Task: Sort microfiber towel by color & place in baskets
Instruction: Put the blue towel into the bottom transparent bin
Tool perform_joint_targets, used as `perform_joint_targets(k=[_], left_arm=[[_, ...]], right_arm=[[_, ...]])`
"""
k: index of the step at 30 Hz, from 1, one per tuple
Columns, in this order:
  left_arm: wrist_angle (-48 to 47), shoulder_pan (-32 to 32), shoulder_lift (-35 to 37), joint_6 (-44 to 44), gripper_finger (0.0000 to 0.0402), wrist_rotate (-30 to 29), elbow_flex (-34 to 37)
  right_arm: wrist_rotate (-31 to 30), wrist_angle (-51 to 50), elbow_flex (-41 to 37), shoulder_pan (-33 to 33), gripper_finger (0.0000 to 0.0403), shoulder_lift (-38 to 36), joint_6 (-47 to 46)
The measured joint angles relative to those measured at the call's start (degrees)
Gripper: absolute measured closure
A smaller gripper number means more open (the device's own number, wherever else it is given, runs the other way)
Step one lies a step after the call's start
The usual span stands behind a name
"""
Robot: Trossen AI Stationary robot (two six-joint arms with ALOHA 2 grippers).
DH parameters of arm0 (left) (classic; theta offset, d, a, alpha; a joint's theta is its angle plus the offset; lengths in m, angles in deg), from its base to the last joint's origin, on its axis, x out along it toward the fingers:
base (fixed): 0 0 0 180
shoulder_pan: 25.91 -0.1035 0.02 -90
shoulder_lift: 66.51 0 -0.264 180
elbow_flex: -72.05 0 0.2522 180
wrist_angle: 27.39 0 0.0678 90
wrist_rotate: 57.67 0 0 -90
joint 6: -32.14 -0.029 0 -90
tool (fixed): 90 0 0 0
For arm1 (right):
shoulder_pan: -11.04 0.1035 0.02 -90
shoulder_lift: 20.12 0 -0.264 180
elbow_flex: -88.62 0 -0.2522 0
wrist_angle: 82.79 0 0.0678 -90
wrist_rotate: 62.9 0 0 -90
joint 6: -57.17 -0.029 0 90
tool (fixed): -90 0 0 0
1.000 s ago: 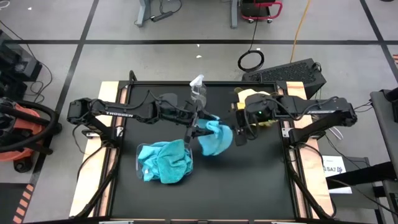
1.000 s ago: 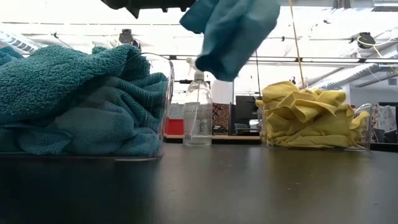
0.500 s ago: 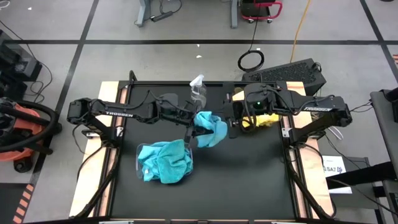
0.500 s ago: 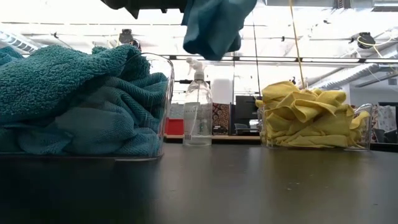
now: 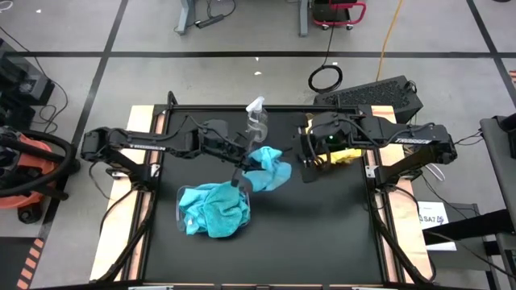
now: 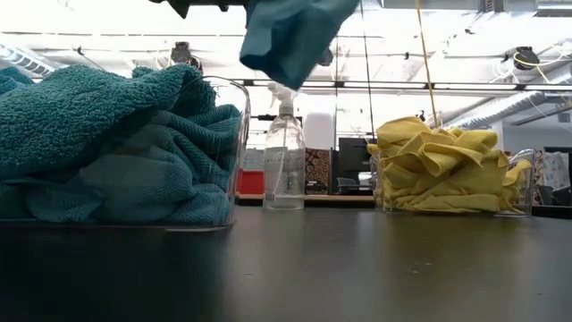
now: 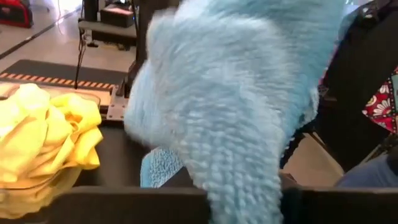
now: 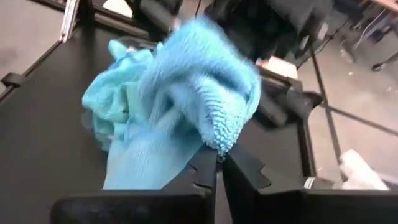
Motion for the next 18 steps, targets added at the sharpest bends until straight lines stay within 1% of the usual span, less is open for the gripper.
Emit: perform_joint_targets(k=[5,11,14,18], left_arm=[[-6.9,1.4,4.7,1.4,0.0391,0.2,0.0],[-21.1,6.7,10.0,4.9,0.0392,-0.1,0.0],[-26.8,10.6,11.0,6.7,0.0392,-3.4,0.0],[-33.6,15.6,11.1,8.3,0.0392,-10.0,0.0]], right_arm=[[-0.1,-4.3,0.0,0.0,0.0352,0.0,-1.6],[-0.1,-10.1,0.0,0.0,0.0290,0.0,-2.3],[-0.4,-12.3,0.0,0.0,0.0263,0.0,-2.9],[-0.4,-14.1,0.0,0.0,0.0242,0.0,-2.9]])
